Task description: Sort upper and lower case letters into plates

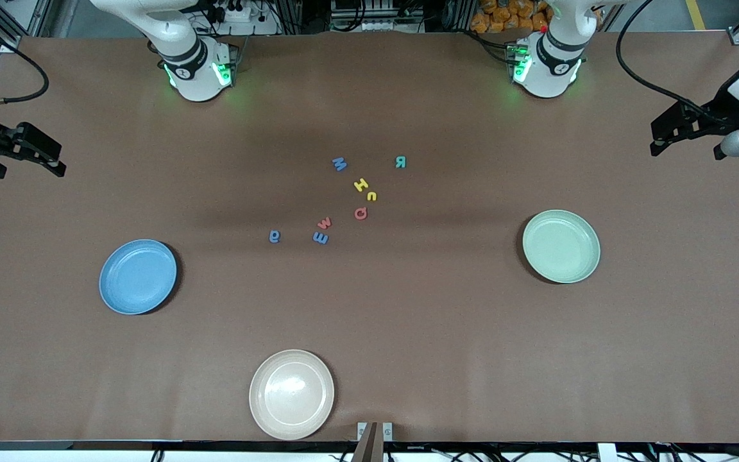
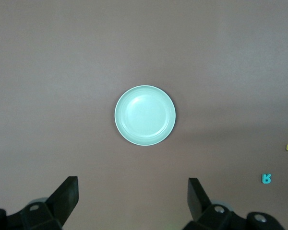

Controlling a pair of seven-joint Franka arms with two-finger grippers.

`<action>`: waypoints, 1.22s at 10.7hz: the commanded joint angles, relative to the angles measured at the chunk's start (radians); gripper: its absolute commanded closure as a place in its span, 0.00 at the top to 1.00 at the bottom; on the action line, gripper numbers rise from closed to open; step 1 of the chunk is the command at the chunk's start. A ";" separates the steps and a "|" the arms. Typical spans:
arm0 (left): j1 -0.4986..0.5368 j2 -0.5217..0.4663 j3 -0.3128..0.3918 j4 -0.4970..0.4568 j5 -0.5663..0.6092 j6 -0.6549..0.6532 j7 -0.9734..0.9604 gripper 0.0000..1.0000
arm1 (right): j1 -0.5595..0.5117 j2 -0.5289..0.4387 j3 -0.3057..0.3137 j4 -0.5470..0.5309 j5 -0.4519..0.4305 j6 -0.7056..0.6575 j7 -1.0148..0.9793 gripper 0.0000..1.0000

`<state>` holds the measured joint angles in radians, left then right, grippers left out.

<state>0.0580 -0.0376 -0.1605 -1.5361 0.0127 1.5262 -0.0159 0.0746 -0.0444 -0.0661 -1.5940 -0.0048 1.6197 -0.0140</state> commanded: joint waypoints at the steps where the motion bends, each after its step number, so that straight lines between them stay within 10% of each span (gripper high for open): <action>1: 0.006 -0.004 0.001 0.011 -0.028 -0.020 -0.007 1.00 | -0.010 -0.005 0.002 0.008 0.016 -0.018 0.005 1.00; 6: -0.007 0.004 -0.033 -0.018 -0.036 -0.020 -0.031 1.00 | -0.010 0.003 0.000 0.009 0.012 -0.012 0.005 1.00; 13: -0.010 0.051 -0.383 -0.258 -0.099 0.202 -0.574 1.00 | -0.003 0.026 0.002 -0.014 0.012 0.006 0.005 1.00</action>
<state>0.0401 0.0360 -0.4730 -1.7141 -0.0715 1.6645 -0.5152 0.0756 -0.0223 -0.0675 -1.6023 -0.0048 1.6189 -0.0140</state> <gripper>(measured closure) 0.000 0.000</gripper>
